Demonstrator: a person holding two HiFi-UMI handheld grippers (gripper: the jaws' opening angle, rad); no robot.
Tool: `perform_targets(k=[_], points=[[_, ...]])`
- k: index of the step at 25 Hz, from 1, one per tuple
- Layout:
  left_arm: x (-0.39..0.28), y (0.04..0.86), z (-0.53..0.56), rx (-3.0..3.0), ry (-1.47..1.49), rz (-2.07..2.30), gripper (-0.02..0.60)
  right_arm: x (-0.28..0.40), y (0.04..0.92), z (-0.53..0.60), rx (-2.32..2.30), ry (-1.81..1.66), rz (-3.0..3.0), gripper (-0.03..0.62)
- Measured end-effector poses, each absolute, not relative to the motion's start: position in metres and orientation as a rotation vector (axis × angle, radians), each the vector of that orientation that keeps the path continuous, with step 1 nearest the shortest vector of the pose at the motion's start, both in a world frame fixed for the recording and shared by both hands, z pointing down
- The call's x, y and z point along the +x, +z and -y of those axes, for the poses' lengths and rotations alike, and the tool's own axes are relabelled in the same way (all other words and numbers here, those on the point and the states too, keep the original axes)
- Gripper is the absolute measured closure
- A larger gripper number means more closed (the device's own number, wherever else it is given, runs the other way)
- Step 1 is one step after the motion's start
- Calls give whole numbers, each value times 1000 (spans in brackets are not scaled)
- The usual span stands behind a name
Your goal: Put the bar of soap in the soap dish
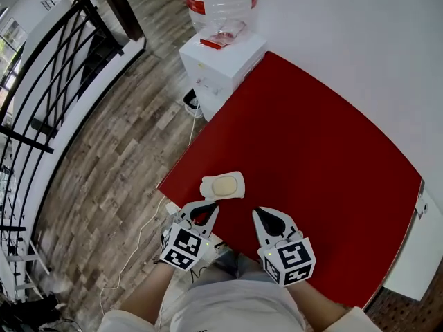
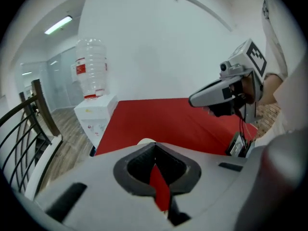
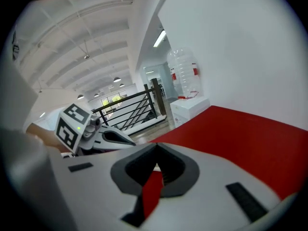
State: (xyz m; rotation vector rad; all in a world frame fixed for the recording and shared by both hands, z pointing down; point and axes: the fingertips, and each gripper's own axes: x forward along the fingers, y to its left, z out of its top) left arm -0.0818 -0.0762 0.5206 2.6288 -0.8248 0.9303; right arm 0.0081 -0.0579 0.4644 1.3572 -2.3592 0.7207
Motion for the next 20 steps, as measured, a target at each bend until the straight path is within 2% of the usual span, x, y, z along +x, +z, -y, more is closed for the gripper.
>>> perform_targets(k=[10,20], points=[[-91,445,12,2376,475,1299,575,6,421,29,1343,631,2433,589],[-108,424,2,2340,409,1447,575,-10,403,4,1337,630,2475,589]])
